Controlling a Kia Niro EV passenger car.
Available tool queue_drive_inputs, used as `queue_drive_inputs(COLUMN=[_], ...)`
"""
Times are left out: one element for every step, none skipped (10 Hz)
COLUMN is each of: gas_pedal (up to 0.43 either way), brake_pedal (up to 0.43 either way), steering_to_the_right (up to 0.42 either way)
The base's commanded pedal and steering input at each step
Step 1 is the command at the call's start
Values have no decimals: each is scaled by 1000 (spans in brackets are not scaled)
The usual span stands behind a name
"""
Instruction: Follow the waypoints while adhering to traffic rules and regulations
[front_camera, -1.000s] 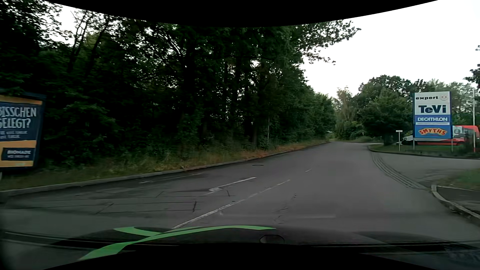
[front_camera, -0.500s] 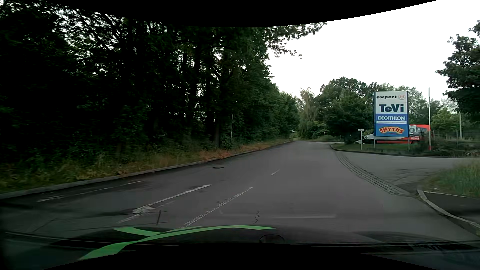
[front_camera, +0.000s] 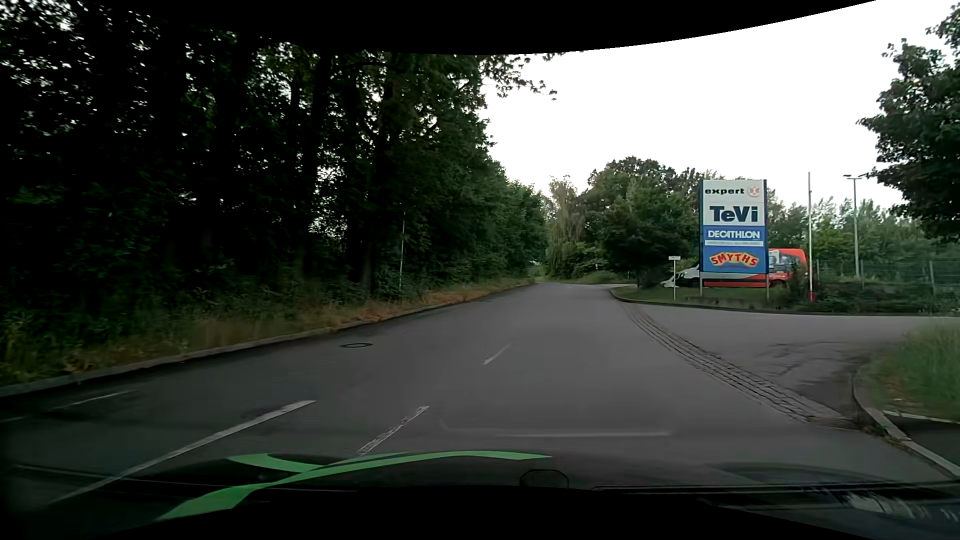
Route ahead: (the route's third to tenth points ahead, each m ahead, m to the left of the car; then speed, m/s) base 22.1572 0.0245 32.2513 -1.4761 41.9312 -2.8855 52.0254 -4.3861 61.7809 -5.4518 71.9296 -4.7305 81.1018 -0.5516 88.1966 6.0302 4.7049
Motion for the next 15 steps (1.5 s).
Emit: queue_drive_inputs(gas_pedal=[177,177,177,189,189,189,197,197,197,197,197,197,197,197,209], brake_pedal=[0,0,0,0,0,0,0,0,0,0,0,0,0,0,0], steering_to_the_right=[168,155,142,128,116,102,93,84,73,63,51,42,35,29,27])
